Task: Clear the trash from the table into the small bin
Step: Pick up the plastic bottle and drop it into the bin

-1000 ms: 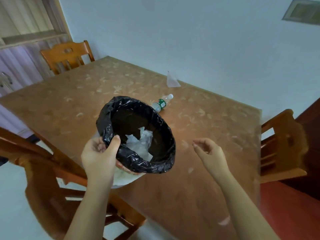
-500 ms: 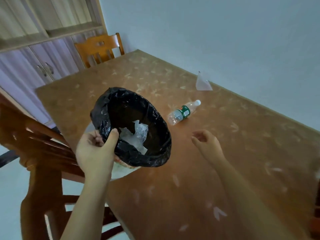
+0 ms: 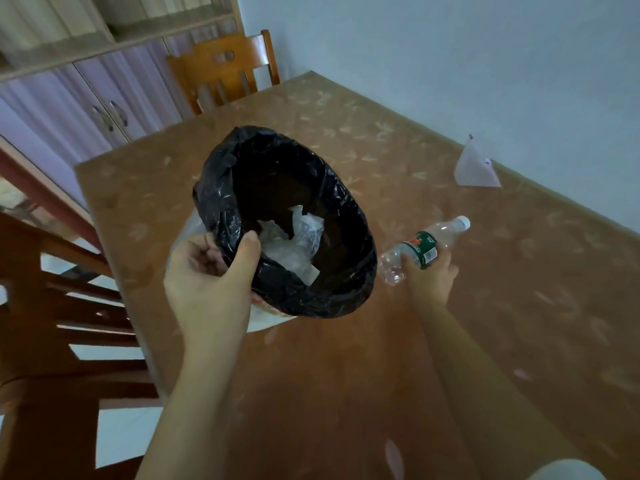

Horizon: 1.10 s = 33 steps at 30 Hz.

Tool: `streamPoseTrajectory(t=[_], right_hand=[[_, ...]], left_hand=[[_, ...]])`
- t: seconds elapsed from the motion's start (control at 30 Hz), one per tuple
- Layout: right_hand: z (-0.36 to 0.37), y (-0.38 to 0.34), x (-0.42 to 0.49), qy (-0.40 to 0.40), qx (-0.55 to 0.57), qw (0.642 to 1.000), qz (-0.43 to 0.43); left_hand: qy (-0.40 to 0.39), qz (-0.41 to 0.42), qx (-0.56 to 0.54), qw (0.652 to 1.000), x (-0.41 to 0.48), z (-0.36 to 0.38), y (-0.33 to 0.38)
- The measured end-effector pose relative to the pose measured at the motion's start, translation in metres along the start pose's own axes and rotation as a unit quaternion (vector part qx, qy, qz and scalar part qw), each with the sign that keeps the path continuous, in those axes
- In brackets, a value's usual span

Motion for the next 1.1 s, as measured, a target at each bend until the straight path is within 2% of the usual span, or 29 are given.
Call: streamPoseTrajectory(t=[0.17, 0.53, 0.7, 1.1], right_hand=[[0.028, 0.01, 0.018, 0.01, 0.003, 0.998, 0.059], [0.031, 0.016, 0.019, -0.003, 0.185, 0.975, 0.123], [0.019, 0.018, 0.008, -0.033, 0.237, 0.965, 0.108], [-0.069, 0.008, -0.05, -0.071, 0.226, 0.972, -0.007]], left_hand=[[0.011, 0.012, -0.009, 1.0, 0.008, 0.012, -0.007], [0.003, -0.018, -0.026, 1.0, 0.006, 0.019, -0.011], [-0.003, -0.016, -0.031, 0.999, -0.001, 0.014, -0.011], [-0.026, -0.021, -0.022, 0.999, -0.039, -0.019, -0.003]])
Point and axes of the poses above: each hand's wrist, its own x-axis towards the middle knuckle, its own z-axis out of the palm, y = z × x, the point moved 1 cm from there along x, towards the middle knuckle, and after that the axes turned 14 degrees about -z, right-handed, at the moved point
